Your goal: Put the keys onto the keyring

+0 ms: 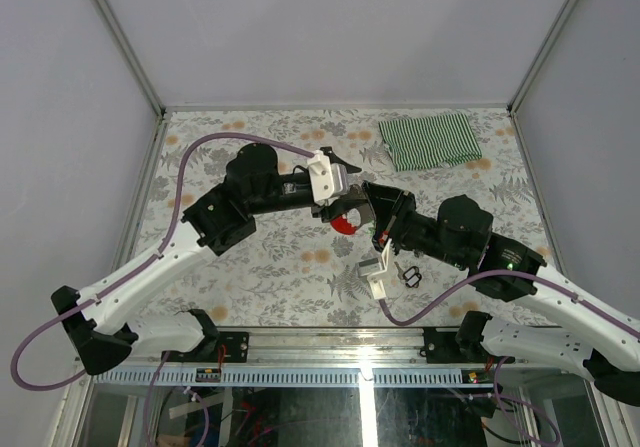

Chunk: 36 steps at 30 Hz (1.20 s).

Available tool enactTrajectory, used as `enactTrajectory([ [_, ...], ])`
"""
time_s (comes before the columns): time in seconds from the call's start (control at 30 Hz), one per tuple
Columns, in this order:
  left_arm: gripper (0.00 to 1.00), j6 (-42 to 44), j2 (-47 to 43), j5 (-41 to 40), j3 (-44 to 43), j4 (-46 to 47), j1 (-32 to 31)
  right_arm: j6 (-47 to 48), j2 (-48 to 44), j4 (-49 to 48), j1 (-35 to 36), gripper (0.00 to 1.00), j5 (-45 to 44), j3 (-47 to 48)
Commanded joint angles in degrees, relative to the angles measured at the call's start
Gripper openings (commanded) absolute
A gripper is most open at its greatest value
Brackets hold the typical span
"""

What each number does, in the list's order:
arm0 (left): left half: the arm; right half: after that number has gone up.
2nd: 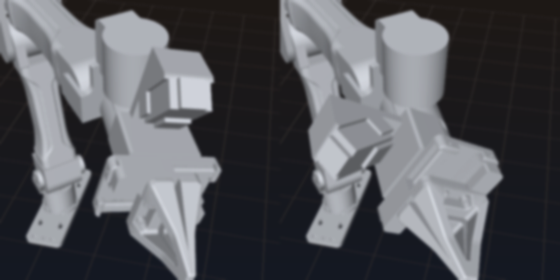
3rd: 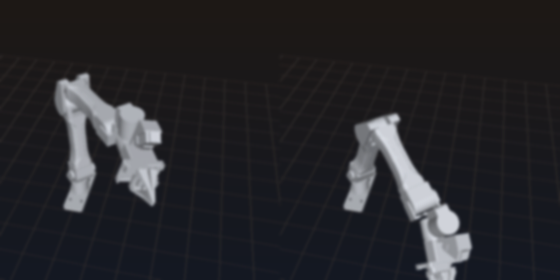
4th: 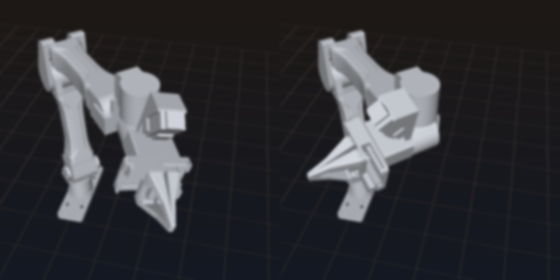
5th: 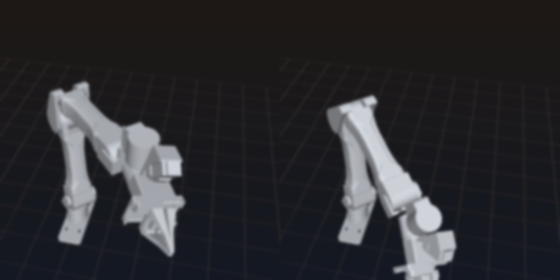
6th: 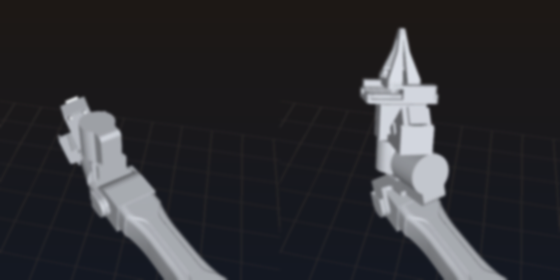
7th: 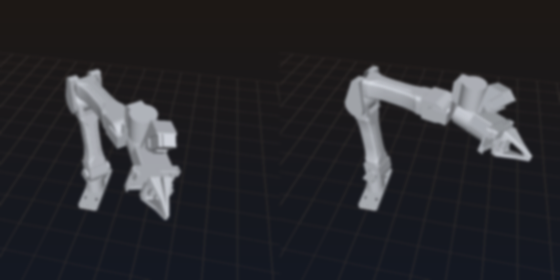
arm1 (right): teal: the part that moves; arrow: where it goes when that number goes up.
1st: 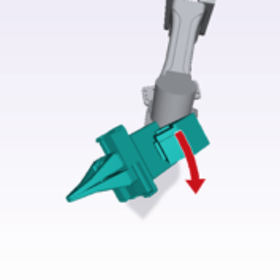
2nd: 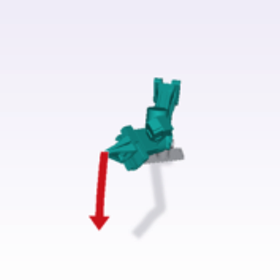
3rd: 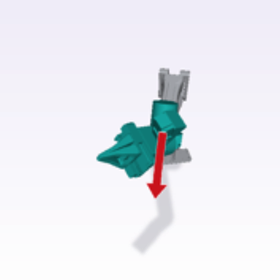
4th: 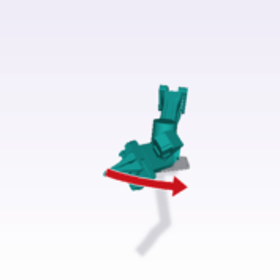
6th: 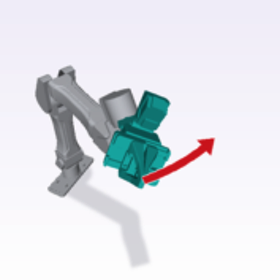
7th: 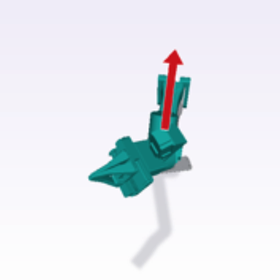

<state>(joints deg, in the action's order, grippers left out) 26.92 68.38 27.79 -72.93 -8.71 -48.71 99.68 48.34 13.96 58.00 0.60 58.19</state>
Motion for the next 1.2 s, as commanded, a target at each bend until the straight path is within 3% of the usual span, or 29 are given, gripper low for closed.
enactTrajectory([
  [0.0,0.55,0.69,0.86,-1.67,-2.22,0.3,-0.2,1.33,-1.64,-4.2,0.01,0.0,1.03,3.33],
  [0.47,0.31,0.78,1.32,-2.55,-1.96,-1.5,-0.16,2.09,-2.02,-3.84,0.01,0.0,0.65,3.33],
  [0.8,0.2,0.84,1.39,-2.96,-1.98,-2.12,-0.18,2.7,-2.06,-3.52,0.01,0.0,0.63,3.52],
  [0.97,0.07,0.98,1.42,-3.81,-2.13,-2.62,-0.18,2.8,-2.17,-3.12,0.01,0.01,0.58,3.62],
  [1.17,0.0,1.17,1.24,-4.91,-2.3,-2.8,-0.17,2.8,-2.35,-2.79,0.01,0.01,0.5,3.37],
])
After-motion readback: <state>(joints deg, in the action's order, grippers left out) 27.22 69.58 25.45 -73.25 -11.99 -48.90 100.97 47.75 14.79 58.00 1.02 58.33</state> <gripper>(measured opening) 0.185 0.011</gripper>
